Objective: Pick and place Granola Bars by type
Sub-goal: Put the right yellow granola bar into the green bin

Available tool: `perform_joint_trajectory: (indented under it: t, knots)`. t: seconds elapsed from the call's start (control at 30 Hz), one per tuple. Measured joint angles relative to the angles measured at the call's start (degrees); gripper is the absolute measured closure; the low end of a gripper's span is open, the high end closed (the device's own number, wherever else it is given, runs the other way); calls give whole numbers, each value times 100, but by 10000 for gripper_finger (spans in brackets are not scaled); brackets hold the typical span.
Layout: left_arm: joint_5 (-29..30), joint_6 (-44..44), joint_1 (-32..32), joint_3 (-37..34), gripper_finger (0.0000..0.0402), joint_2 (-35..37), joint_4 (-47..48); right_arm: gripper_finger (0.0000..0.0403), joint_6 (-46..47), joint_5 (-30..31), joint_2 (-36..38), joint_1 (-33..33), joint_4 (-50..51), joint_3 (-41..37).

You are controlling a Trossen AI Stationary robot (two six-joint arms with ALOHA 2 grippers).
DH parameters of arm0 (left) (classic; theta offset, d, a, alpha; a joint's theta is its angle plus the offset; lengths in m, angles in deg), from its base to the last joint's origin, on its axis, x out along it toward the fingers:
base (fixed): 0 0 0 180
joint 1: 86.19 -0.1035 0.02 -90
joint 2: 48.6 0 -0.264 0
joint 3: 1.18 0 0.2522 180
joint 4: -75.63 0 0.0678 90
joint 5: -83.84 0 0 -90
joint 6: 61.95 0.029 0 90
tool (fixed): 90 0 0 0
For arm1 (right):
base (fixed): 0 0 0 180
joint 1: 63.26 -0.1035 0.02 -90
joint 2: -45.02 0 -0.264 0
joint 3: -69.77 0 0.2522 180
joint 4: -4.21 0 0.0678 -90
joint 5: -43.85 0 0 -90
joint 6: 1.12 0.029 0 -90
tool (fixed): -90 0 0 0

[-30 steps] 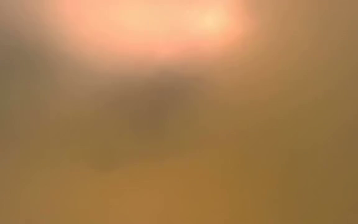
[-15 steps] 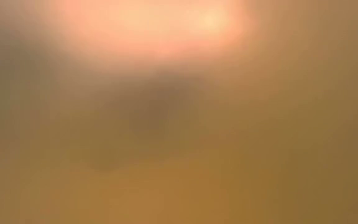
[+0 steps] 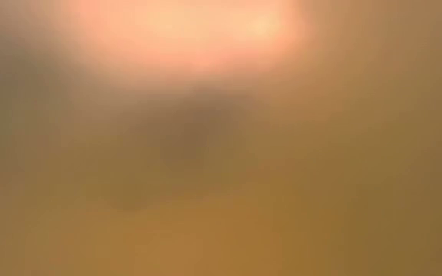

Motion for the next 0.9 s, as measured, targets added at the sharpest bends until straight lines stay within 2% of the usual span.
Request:
perform_joint_trajectory:
  t: [0.2,0.4,0.5,0.63,0.9]
  knots:
    - [0,0,0,-2,332,-2,0,402,371,4,1047,-838,255,0]
    - [0,0,2,-2,332,-1,0,403,724,8,1743,-1782,262,0]
    - [0,0,2,-2,332,-2,0,403,717,-55,1901,-2306,352,0]
    - [0,0,2,-1,332,-2,0,403,807,-435,1944,-2978,426,0]
    - [0,0,1,-2,332,-2,0,403,1346,-421,1942,-3915,348,-2]
